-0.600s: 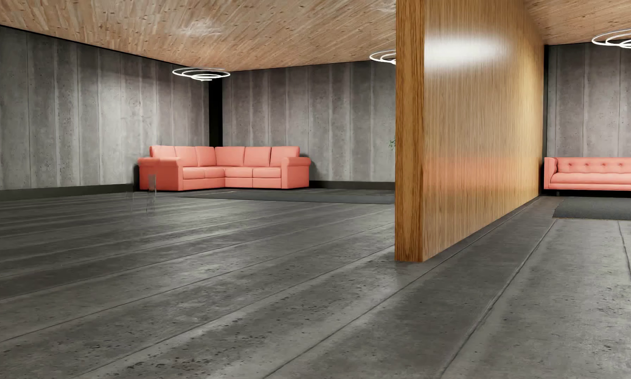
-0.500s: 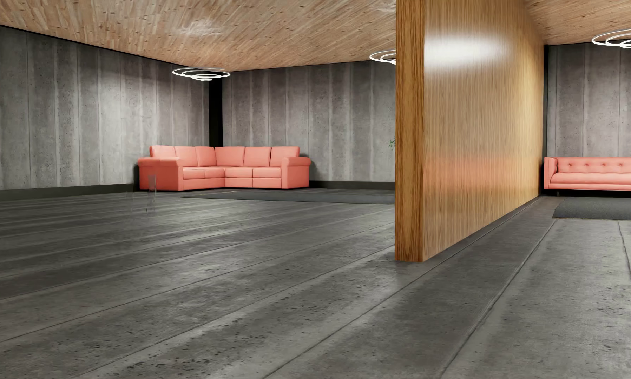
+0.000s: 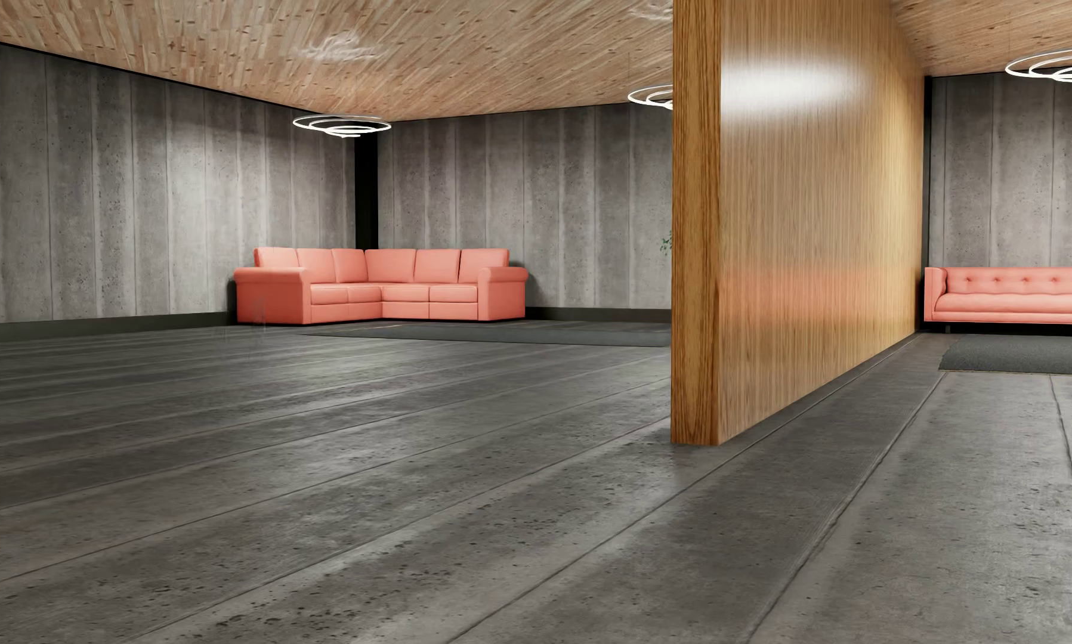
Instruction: Walk to the sofa
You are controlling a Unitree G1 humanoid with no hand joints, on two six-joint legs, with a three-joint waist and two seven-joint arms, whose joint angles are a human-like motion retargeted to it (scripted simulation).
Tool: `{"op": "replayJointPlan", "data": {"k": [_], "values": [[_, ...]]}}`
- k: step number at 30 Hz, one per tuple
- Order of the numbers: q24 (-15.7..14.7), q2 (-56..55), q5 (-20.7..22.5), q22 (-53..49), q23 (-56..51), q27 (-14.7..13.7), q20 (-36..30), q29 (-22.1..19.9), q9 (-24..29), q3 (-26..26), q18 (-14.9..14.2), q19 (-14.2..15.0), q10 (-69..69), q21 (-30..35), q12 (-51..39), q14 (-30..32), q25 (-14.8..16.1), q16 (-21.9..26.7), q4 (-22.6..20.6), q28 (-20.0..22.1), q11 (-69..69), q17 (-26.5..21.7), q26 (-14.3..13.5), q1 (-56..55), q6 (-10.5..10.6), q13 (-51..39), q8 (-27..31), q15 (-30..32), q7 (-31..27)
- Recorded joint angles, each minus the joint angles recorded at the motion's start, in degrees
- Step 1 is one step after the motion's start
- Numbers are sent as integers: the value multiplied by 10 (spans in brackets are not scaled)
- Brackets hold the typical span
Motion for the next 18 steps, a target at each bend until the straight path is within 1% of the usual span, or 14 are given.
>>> {"op": "replayJointPlan", "data": {"k": [1, 2, 4, 5, 7, 9, 11, 12, 13, 14, 15, 16, 17, 18], "values": [[0, 14, -3, 0, -40, 0, -6, 0, 11, 8, 0, 0, 52, -6, 4, -5, 0, -1, -5, 0, -1, -17, 0, -33, 0, 6, 0, -11, 0], [0, 25, -13, 3, -38, 0, -9, 0, 9, 32, 0, 0, 87, 4, 14, -7, 0, 0, -5, 0, -4, -22, 0, -63, -6, -1, 0, -24, 0], [0, 58, -25, 9, -38, 0, -9, 0, 15, 57, 0, 0, 59, 1, 31, 12, 0, 6, -10, 0, -17, -19, 0, -111, -21, -16, 0, -48, 0], [0, 57, -32, 18, -22, 0, -15, 0, 17, 82, 0, 0, 38, -16, 33, 29, 0, 12, -3, 0, -16, -12, 0, -144, -28, -33, 0, -61, 0], [0, 113, -34, 46, -29, 0, -13, 0, 28, 83, 0, 0, -11, -15, 41, 70, 0, 12, -2, 0, -23, -14, 0, -184, -27, -47, 0, -110, 0], [0, 155, -36, 74, -21, 0, -16, 0, 34, 98, 0, 0, -55, -26, 45, 89, 0, 12, 1, 0, -26, -12, 0, -210, -29, -61, 0, -140, 0], [0, 194, -37, 84, 3, 0, -9, 0, 33, 127, 0, 0, -47, -9, 46, 78, 0, 14, 19, 0, -36, -11, 0, -222, -29, -71, 0, -130, 0], [0, 204, -51, 89, -14, 0, -14, 0, 28, 136, 0, 0, -27, 16, 46, 77, 0, 15, 4, 0, -29, -21, 0, -231, -34, -62, 0, -116, 0], [0, 196, -67, 94, 12, 0, -11, 0, 20, 151, 0, 0, 16, -14, 47, 59, 0, 13, -2, 0, -10, -6, 0, -247, -41, -52, 0, -83, 0], [0, 201, -77, 85, 20, 0, -15, 0, 20, 156, 0, 0, 45, 22, 53, 40, 0, 21, -9, 0, 21, -6, 0, -230, -52, -44, 0, -29, 0], [0, 185, -85, 100, 18, 0, -27, 0, 16, 153, 0, 0, 62, 22, 43, 18, 0, 15, -18, 0, 77, -8, 0, -212, -51, -25, 0, 67, 0], [0, 131, -87, 101, 24, 0, -25, 0, 6, 141, 0, 0, 68, 29, 42, -5, 0, 12, -16, 0, 181, -10, 0, -192, -44, -11, 0, 163, 0], [0, 78, -104, 88, 27, 0, -13, 0, 26, 131, 0, 0, 60, 32, 36, -25, 0, 12, -37, 0, 305, -5, 0, -145, -48, -5, 0, 219, 0], [0, 14, -107, 74, 15, 0, -11, 0, 36, 90, 0, 0, 45, 20, 29, -40, 0, 5, -57, 0, 425, -9, 0, -110, -49, 9, 0, 216, 0]]}}
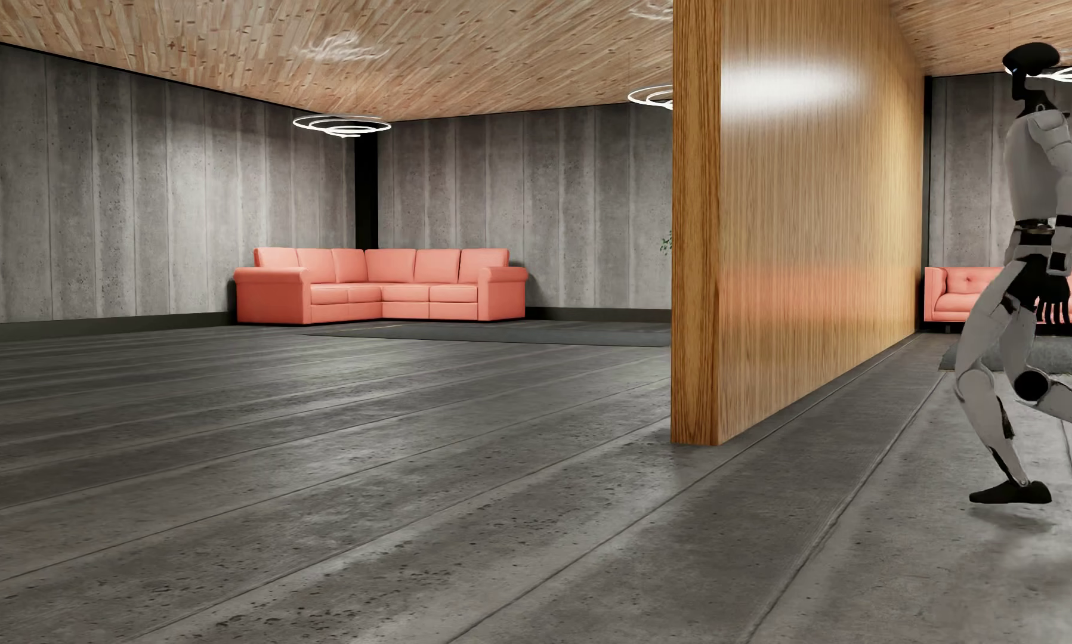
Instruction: Walk to the sofa
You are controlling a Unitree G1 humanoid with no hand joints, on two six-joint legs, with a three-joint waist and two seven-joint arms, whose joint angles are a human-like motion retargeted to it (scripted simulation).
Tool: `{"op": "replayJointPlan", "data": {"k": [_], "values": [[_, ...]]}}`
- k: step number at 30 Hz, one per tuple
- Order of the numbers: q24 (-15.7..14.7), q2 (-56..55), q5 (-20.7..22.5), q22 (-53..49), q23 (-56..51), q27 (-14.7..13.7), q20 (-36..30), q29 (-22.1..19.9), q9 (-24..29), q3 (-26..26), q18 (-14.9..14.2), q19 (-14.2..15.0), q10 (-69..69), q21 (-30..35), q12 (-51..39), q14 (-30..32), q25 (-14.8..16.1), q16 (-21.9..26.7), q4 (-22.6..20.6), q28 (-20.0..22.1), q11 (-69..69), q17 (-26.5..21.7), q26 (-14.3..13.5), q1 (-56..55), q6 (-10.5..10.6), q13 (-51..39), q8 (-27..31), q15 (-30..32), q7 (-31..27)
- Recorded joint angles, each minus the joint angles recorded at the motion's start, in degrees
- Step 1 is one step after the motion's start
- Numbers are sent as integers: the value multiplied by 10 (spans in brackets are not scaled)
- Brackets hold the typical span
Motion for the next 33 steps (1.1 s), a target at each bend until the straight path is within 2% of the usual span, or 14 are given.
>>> {"op": "replayJointPlan", "data": {"k": [2, 6, 9, 10, 12, 14, 15, 17, 20, 24, 27, 29, 31, 33], "values": [[0, -114, 22, -30, 13, 0, -6, 0, 5, -60, 0, 0, -56, 2, -12, -10, 0, 5, 7, 0, 88, 0, 0, 100, 22, 19, 0, -17, 0], [0, -250, 44, -103, -12, 0, 3, 0, 12, -180, 0, 0, -192, -16, -47, -1, 0, 22, 14, 0, -269, -14, 0, 290, 42, 61, 0, 72, 0], [0, -295, 40, -130, -5, 0, 14, 0, -6, -217, 0, 0, -215, -15, -81, -31, 0, 38, 20, 0, -422, -13, 0, 374, 43, 76, 0, -212, 0], [0, -303, 38, -127, -6, 0, 25, 0, -2, -238, 0, 0, -207, -6, -85, -30, 0, 37, 22, 0, -421, -16, 0, 391, 44, 78, 0, -169, 0], [0, -346, 55, -110, 4, 0, 46, 0, -11, -249, 0, 0, -153, 0, -75, 57, 0, 23, 45, 0, -339, -14, 0, 397, 67, 80, 0, 80, 0], [0, -306, 91, -77, 26, 0, 33, 0, -12, -216, 0, 0, 41, 11, -52, 258, 0, 11, 70, 0, -284, -12, 0, 331, 80, 68, 0, 95, 0], [0, -274, 110, -70, 13, 0, 11, 0, -14, -196, 0, 0, 167, -1, -47, 255, 0, 14, 85, 0, -285, -13, 0, 260, 84, 64, 0, 73, 0], [0, -148, 114, -67, 12, 0, -5, 0, 8, -136, 0, 0, 290, -17, -36, 109, 0, 12, 84, 0, -333, -10, 0, 159, 72, 33, 0, -10, 0], [0, 13, 95, -76, -48, 0, -10, 0, 10, -35, 0, 0, 148, -25, -1, 51, 0, 21, 73, 0, -406, -31, 0, 38, 42, -12, 0, -148, 0], [0, 140, 72, -47, -79, 0, 1, 0, -20, 14, 0, 0, -208, -91, 16, 150, 0, 19, 78, 0, -445, -44, 0, -32, 29, -76, 0, -276, 0], [0, 196, 39, -12, -99, 0, -14, 0, -22, 43, 0, 0, -130, -115, 20, 138, 0, 19, 56, 0, -376, -41, 0, -39, 16, -58, 0, -180, 0], [0, 132, 3, 19, -61, 0, -2, 0, -30, 38, 0, 0, -42, -129, 25, 129, 0, 12, 22, 0, -169, -10, 0, -26, -6, -24, 0, -8, 0], [0, -5, -8, 16, -41, 0, -3, 0, -13, 0, 0, 0, -61, -86, 13, 82, 0, 9, 0, 0, 87, -2, 0, 62, -11, -13, 0, -5, 0], [0, -121, 11, -10, -14, 0, -8, 0, -3, -74, 0, 0, -114, -41, -5, 75, 0, 15, 9, 0, 71, 5, 0, 152, 9, -1, 0, 21, 0]]}}
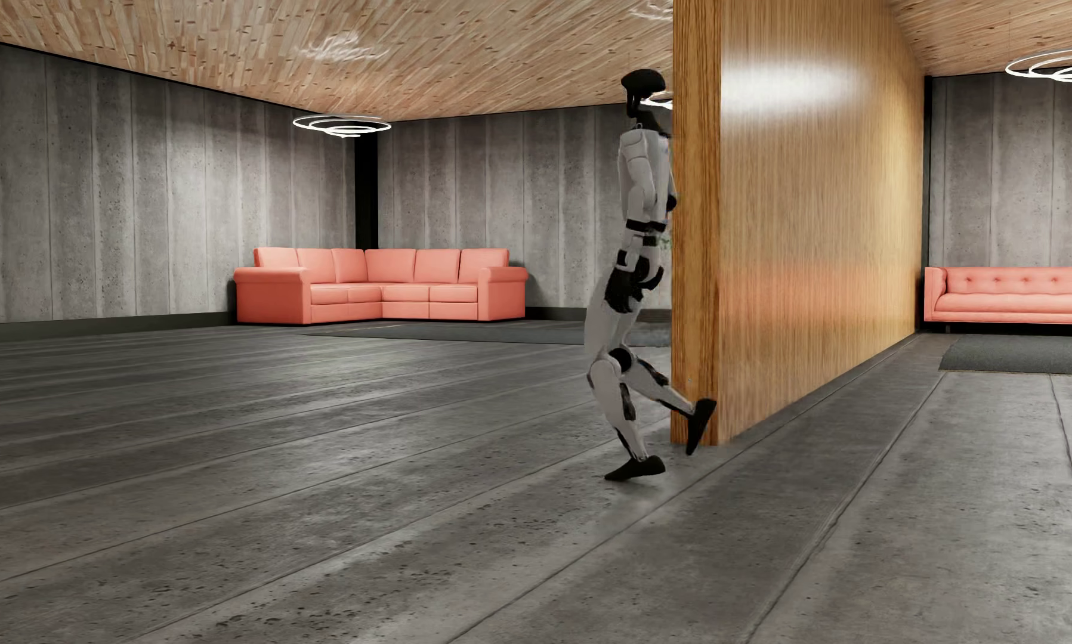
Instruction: Walk to the sofa
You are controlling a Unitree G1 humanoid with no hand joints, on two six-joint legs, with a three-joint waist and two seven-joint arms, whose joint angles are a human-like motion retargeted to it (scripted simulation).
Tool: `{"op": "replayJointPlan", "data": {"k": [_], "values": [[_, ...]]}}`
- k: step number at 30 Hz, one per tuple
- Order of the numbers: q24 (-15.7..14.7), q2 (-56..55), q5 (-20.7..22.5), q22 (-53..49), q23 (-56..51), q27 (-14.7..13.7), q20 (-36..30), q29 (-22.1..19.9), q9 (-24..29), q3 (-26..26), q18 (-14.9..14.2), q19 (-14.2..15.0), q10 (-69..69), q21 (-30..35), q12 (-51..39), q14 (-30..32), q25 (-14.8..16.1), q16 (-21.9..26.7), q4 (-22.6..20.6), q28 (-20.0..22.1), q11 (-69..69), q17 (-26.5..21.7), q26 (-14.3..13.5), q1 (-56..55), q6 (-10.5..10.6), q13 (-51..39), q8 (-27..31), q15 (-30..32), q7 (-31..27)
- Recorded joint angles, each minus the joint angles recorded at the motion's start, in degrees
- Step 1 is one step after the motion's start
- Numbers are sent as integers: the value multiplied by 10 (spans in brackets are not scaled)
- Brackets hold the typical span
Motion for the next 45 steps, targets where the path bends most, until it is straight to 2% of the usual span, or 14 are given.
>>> {"op": "replayJointPlan", "data": {"k": [2, 4, 6, 10, 12, 19, 22, 29, 33, 34, 36, 38, 42, 45], "values": [[0, -74, 12, -42, 24, 0, 2, 0, 6, -52, 0, 0, -58, 4, -24, -12, 0, 9, 7, 0, -230, -3, 0, 90, 14, 28, 0, 108, 0], [0, -105, 17, -102, 35, 0, 35, 0, -2, -82, 0, 0, -84, 20, -37, -32, 0, 21, 10, 0, -447, -11, 0, 152, 21, 48, 0, -16, 0], [0, -129, 24, -129, 31, 0, 61, 0, -7, -97, 0, 0, -73, 42, -41, -47, 0, 31, 17, 0, -476, -24, 0, 197, 29, 68, 0, -145, 0], [0, -93, 89, -83, 49, 0, 83, 0, -20, -66, 0, 0, 257, 51, -5, 144, 0, 18, 62, 0, -376, -26, 0, 105, 58, 91, 0, 23, 0], [0, 18, 100, -54, 35, 0, 53, 0, 5, -33, 0, 0, 371, 46, -6, 18, 0, 11, 71, 0, -411, -30, 0, -9, 69, 75, 0, -55, 0], [0, 256, 62, -34, -28, 0, 56, 0, -23, 121, 0, 0, -75, -28, 63, 45, 0, 24, 78, 0, -484, -51, 0, -199, 4, -17, 0, -286, 0], [0, 239, 30, 7, -32, 0, 55, 0, -15, 153, 0, 0, 82, -52, 65, 77, 0, 27, 51, 0, -247, -28, 0, -194, -46, -4, 0, -75, 0], [0, -142, 14, -80, 18, 0, 29, 0, -5, -51, 0, 0, -41, 16, 52, -49, 0, 11, 96, 0, -266, -5, 0, 118, 6, 50, 0, 78, 0], [0, -235, -52, -127, 48, 0, 22, 0, -10, -188, 0, 0, -60, 17, 11, -75, 0, 46, 101, 0, -465, -29, 0, 247, 14, 111, 0, -200, 0], [0, -258, -62, -118, 68, 0, 25, 0, -15, -207, 0, 0, -56, 14, 3, -42, 0, 47, 113, 0, -447, -31, 0, 270, 25, 128, 0, -96, 0], [0, -309, -13, -96, 106, 0, 51, 0, -26, -190, 0, 0, 18, 55, 6, 120, 0, 33, 148, 0, -337, -31, 0, 257, 70, 133, 0, 95, 0], [0, -263, 40, -60, 108, 0, 35, 0, -23, -151, 0, 0, 206, 64, 10, 210, 0, 27, 131, 0, -290, -33, 0, 161, 74, 116, 0, 47, 0], [0, -24, 115, -49, 18, 0, 4, 0, -2, -38, 0, 0, 385, 14, 24, -28, 0, 16, 78, 0, -385, -31, 0, -77, 52, 53, 0, -80, 0], [0, 181, 77, -57, -84, 0, 8, 0, 14, 61, 0, 0, 125, -66, 45, -19, 0, 19, 63, 0, -490, -36, 0, -150, 21, 7, 0, -211, 0]]}}
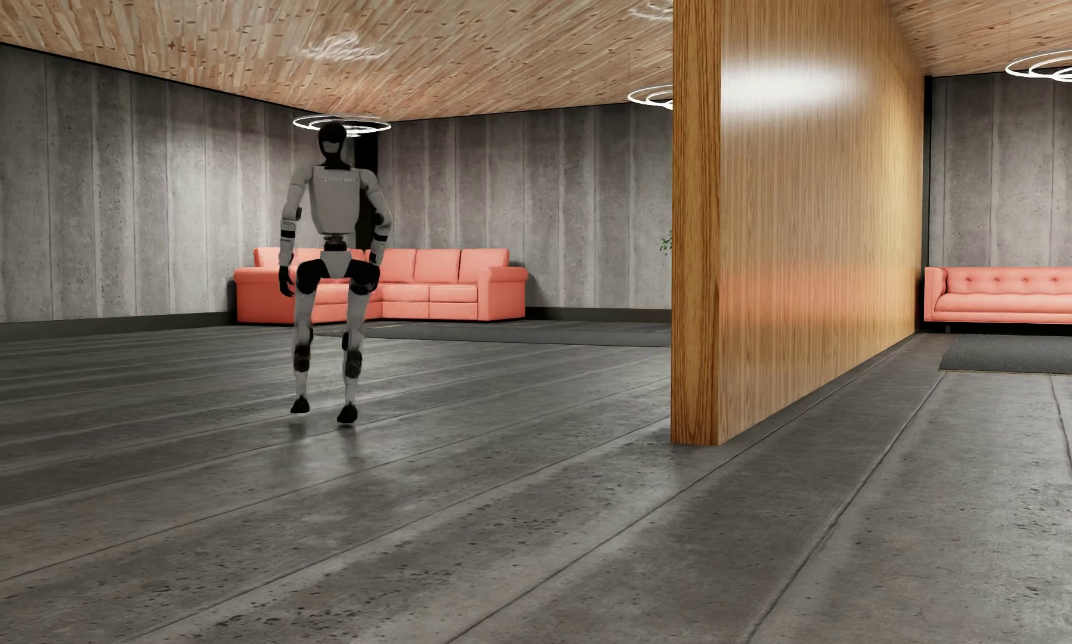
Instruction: Walk to the sofa
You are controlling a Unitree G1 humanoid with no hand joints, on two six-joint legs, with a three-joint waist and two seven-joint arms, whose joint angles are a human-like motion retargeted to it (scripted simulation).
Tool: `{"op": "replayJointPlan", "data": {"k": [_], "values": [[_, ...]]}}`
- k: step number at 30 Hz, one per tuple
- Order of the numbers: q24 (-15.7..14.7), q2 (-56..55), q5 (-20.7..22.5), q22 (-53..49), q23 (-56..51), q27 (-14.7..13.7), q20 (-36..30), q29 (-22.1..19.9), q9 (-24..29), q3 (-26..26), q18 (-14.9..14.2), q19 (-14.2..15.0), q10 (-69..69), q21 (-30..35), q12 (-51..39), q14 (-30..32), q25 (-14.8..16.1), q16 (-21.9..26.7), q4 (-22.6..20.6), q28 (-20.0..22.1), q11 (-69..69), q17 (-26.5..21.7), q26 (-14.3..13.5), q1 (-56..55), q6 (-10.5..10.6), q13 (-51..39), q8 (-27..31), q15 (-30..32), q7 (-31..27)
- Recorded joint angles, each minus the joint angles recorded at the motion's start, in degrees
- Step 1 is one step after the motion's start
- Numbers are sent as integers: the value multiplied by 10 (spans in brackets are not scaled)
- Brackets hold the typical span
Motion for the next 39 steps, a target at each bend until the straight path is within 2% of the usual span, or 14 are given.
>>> {"op": "replayJointPlan", "data": {"k": [4, 6, 9, 12, 16, 19, 23, 24, 27, 32, 34, 35, 36, 39], "values": [[0, 125, -46, -5, -78, 0, 14, 0, -28, 64, 0, 0, -225, -38, 17, 5, 0, -2, 39, 0, -16, -10, 0, -72, 0, -73, 0, -95, 0], [0, 157, -77, 26, -83, 0, 13, 0, -40, 81, 0, 0, -107, -62, 17, 52, 0, -4, 24, 0, 46, 1, 0, -108, -16, -55, 0, -28, 0], [0, 63, -107, 97, 12, 0, 6, 0, -39, 55, 0, 0, 2, -10, -7, 9, 0, -12, -46, 0, 351, 25, 0, -47, -46, -22, 0, 250, 0], [0, -126, -72, 58, 91, 0, 3, 0, -27, -31, 0, 0, -89, 58, -31, -7, 0, -17, -63, 0, 542, 27, 0, 121, -17, 4, 0, 180, 0], [0, -286, -56, -58, 133, 0, 29, 0, -21, -153, 0, 0, -191, 90, -73, -6, 0, 0, -46, 0, 171, 13, 0, 304, 14, 83, 0, 321, 0], [0, -334, -88, -110, 161, 0, 57, 0, -46, -206, 0, 0, -188, 95, -113, -22, 0, 14, -25, 0, 15, 17, 0, 360, 11, 117, 0, -85, 0], [0, -393, -26, -73, 198, 0, 95, 0, -51, -190, 0, 0, 9, 112, -82, 193, 0, -14, 42, 0, 131, 28, 0, 358, 49, 131, 0, 281, 0], [0, -363, -10, -50, 202, 0, 91, 0, -44, -176, 0, 0, 120, 104, -74, 241, 0, -21, 49, 0, 153, 28, 0, 306, 57, 116, 0, 271, 0], [0, -194, 25, 11, 171, 0, 23, 0, -20, -109, 0, 0, 321, 72, -63, 41, 0, -23, 27, 0, 92, 29, 0, 131, 41, 56, 0, 179, 0], [0, 39, -25, 21, -5, 0, 4, 0, -23, 35, 0, 0, -106, -15, 11, -4, 0, -8, 3, 0, -15, -2, 0, 5, -4, -36, 0, -16, 0], [0, 76, -33, 33, -38, 0, 6, 0, -45, 57, 0, 0, -417, -55, 27, 237, 0, -12, 25, 0, -15, -8, 0, -19, 2, -77, 0, -71, 0], [0, 103, -44, 55, -46, 0, -1, 0, -40, 64, 0, 0, -455, -57, 26, 175, 0, -17, 32, 0, -9, -14, 0, -34, 4, -93, 0, -77, 0], [0, 129, -57, 65, -45, 0, -2, 0, -35, 73, 0, 0, -200, -58, 29, -7, 0, -19, 35, 0, 6, -15, 0, -63, 6, -96, 0, -64, 0], [0, 108, -112, 123, -2, 0, -26, 0, -40, 65, 0, 0, -51, -54, 25, -103, 0, -19, -27, 0, 220, 14, 0, -47, -28, -53, 0, 149, 0]]}}
